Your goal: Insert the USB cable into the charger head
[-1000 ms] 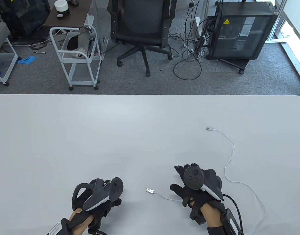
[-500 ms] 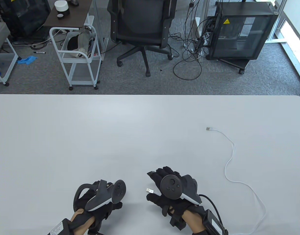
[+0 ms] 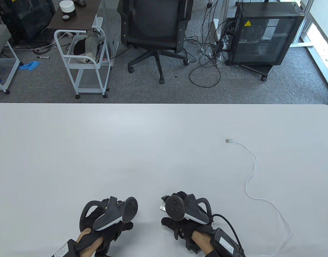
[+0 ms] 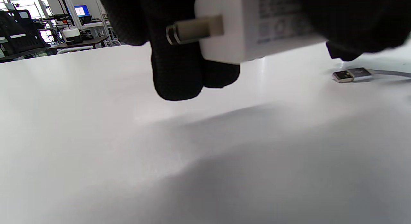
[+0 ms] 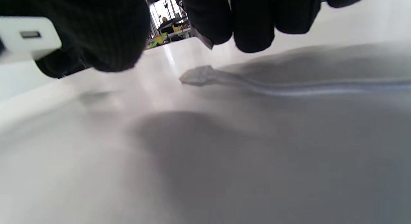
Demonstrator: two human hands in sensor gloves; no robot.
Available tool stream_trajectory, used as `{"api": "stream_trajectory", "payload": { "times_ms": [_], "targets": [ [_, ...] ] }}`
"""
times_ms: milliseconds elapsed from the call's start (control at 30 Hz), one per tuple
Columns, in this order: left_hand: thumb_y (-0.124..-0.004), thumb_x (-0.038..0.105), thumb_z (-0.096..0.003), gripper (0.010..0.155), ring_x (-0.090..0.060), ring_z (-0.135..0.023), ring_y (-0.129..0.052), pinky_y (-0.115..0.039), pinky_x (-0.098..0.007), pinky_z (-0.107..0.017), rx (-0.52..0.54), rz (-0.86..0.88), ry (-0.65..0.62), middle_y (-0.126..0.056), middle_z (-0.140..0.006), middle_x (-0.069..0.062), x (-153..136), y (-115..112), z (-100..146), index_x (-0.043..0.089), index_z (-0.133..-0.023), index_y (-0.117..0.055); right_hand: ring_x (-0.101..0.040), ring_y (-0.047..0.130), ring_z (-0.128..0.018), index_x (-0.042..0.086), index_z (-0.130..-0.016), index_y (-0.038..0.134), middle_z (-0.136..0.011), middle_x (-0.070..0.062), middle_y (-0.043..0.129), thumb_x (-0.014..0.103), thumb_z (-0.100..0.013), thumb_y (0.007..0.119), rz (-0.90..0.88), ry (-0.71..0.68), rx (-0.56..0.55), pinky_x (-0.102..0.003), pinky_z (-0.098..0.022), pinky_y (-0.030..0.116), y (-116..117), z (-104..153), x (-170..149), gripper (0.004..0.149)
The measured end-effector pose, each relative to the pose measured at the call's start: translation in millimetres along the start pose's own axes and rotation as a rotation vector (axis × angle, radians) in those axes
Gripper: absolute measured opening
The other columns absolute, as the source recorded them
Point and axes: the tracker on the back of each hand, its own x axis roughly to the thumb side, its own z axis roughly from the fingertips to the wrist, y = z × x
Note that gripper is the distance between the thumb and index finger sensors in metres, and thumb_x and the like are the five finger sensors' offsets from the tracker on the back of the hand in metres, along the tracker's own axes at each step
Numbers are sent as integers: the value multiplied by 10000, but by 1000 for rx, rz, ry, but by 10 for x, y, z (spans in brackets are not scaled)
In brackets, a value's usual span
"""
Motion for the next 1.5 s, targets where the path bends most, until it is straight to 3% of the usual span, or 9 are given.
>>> {"api": "stream_trajectory", "payload": {
  "times_ms": [67,167,300,500,700,867,1133,1233,1500],
  "targets": [
    [-809,597,-78,757,-131,-636,-1105,-768,-385,-718,1,1,-4,-1019,-730,119,5,-1,1,336,-787,-767,-464,653,-926,151,-938,647,-1014,-185,660,518,-295,807,60,2,-10,-622,-659,526,65,-8,16,758],
    [-809,598,-77,758,-130,-637,-1105,-768,-384,-718,2,2,-5,-1018,-731,120,5,-4,-2,338,-788,-765,-409,776,-867,201,-806,755,-894,-117,795,452,-296,830,181,18,-101,-596,-651,586,72,-10,58,574],
    [-811,599,-75,758,-129,-620,-1108,-770,-382,-716,3,5,-9,-1022,-727,121,2,-6,-2,342,-786,-769,-386,821,-832,207,-676,852,-808,-81,863,395,-303,835,186,30,-133,-582,-639,616,68,-21,68,418],
    [-818,592,-75,758,-107,-585,-1111,-770,-373,-719,-1,-10,-23,-1012,-744,122,19,-13,4,349,-791,-762,-384,856,-840,175,-679,826,-830,-88,894,372,-317,806,119,-6,-110,-568,-646,649,-36,15,10,412],
    [-811,597,-74,760,-102,-571,-1113,-773,-369,-717,8,3,-46,-1015,-739,120,46,1,19,348,-790,-763,-345,1025,-667,179,-692,800,-656,-69,1044,378,-329,781,-70,15,-214,-544,-575,745,-441,145,-201,414],
    [-811,594,-79,764,-83,-524,-1122,-784,-364,-711,18,16,-56,-1010,-744,107,57,0,16,339,-796,-754,-308,1086,-549,167,-661,830,-525,-33,1085,416,-330,797,-186,2,-263,-541,-567,745,-627,250,-294,415],
    [-828,547,-115,779,-74,-560,-1108,-771,-369,-726,80,61,-110,-932,-817,103,133,39,66,321,-846,-679,-278,1109,-465,149,-635,846,-416,-6,1089,423,-325,803,-192,-97,-177,-530,-545,765,-497,244,-41,416],
    [-820,558,-118,777,-65,-545,-1109,-779,-362,-723,151,75,-148,-938,-810,109,202,84,126,322,-845,-683,-261,1126,-424,139,-626,860,-368,8,1098,424,-321,808,-205,-144,-153,-511,-540,780,-472,265,95,421],
    [-811,570,-112,778,-62,-524,-1115,-787,-362,-709,124,37,-197,-950,-792,104,348,40,121,315,-838,-692,-255,1127,-420,139,-624,860,-360,12,1098,429,-319,809,-207,-192,-118,-506,-540,782,-375,267,238,424]
  ]
}}
